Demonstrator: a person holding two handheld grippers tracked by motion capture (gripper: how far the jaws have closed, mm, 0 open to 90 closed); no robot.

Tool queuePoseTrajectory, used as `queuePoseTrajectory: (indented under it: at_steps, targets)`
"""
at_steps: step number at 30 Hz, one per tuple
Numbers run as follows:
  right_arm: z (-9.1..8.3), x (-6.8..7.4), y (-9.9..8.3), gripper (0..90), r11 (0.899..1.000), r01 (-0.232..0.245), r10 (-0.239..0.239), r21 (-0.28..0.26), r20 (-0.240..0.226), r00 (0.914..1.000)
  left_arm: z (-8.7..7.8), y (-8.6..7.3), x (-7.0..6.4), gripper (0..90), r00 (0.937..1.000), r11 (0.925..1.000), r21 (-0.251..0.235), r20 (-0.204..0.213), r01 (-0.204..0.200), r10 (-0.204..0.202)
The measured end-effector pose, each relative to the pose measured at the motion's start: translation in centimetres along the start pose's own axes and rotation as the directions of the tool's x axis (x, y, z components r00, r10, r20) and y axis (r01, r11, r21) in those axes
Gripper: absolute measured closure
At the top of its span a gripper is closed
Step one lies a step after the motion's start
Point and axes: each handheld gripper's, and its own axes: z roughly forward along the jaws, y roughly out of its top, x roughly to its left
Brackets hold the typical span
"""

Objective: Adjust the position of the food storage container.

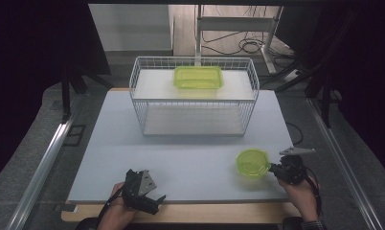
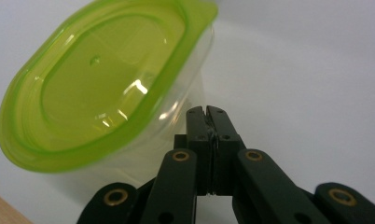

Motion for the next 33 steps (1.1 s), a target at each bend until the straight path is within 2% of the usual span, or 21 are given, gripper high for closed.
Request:
queuePoseTrajectory:
  at_steps: [5, 14, 20, 23, 29, 33]
  targets:
    - [0.7, 0.6, 0.0, 88.1, 1.0, 0.004, -0.003, 0.019, -0.034, 0.9994, 0.0, 0.0, 0.0, 0.0, 1.0, 1.0, 0.002, 0.001, -0.001, 0.001]
    - [1.8, 1.5, 0.2, 88.0, 0.998, 0.035, -0.032, 0.043, -0.06, 0.9977, 0.1, 0.0, 0.0, 0.0, 1.0, 1.0, 0.002, 0.002, -0.003, 0.003]
    - [2.7, 2.4, 0.6, 88.0, 0.998, 0.052, -0.049, 0.039, -0.092, 0.9946, 0.1, 0.0, -0.1, 0.0, 1.0, 0.9999, 0.01, 0.004, -0.007, 0.007]
    - [3.5, 3.2, 1.1, 88.0, 0.996, 0.081, -0.076, 0.041, -0.11, 0.991, 0.1, 0.0, 0.0, 0.1, 1.0, 0.9999, 0.011, 0.003, -0.009, 0.009]
    - [4.2, 4.0, 1.7, 88.2, 0.996, 0.082, -0.077, 0.031, -0.146, 0.9863, 0.2, 0.0, -0.1, 0.1, 1.0, 0.9999, 0.014, 0.003, -0.009, 0.009]
    - [5.3, 5.1, 2.5, 88.2, 0.995, 0.102, -0.096, 0.024, -0.181, 0.9789, 0.2, 0.0, -0.1, 0.1, 1.0, 0.9998, 0.017, 0.004, -0.008, 0.008]
